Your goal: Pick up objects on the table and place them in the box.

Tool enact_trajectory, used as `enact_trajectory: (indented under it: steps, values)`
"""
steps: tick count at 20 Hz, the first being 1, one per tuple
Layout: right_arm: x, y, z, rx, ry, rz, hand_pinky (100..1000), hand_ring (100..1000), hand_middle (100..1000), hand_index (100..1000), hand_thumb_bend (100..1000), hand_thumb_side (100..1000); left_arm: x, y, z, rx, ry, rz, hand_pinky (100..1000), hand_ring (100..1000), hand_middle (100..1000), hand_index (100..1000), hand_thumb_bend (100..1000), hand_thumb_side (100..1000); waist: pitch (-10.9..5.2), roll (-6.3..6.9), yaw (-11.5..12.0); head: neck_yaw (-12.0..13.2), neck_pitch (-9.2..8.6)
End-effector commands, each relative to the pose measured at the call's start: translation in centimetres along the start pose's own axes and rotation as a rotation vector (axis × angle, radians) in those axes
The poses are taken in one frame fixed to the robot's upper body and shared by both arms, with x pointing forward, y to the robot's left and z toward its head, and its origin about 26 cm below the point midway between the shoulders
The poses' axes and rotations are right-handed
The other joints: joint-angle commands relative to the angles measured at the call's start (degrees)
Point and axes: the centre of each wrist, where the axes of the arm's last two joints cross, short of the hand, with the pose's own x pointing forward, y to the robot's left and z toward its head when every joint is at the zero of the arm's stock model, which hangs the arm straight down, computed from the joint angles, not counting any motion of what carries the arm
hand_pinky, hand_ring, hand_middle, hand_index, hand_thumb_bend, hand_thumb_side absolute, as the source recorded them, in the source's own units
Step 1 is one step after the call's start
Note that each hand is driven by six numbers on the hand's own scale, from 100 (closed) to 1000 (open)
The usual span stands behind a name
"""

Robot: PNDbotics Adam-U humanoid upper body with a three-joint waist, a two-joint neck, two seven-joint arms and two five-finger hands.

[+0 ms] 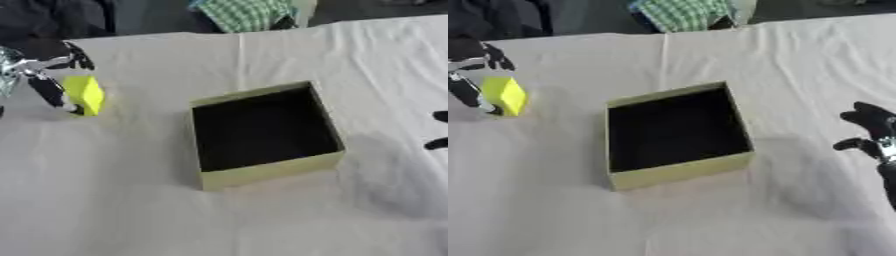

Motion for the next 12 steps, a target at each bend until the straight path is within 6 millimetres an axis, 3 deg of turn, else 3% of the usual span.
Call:
enact_trajectory:
  steps: [1, 12]
  values:
    - [0.38, -0.34, -0.25, 0.006, -0.013, 0.019, 582, 885, 733, 869, 100, 780, -0.92, 1.27, 0.71, 0.024, 0.030, -0.011, 758, 721, 715, 826, 688, 281, -0.89, -0.15, 0.0, 0.1, -0.22]
    - [0.36, -0.33, -0.24, 0.006, -0.013, 0.018, 582, 885, 733, 869, 100, 781, -0.82, 0.74, 0.51, 0.007, 0.036, 0.000, 750, 699, 691, 805, 651, 287, -0.77, -0.19, -0.1, 0.0, -0.20]
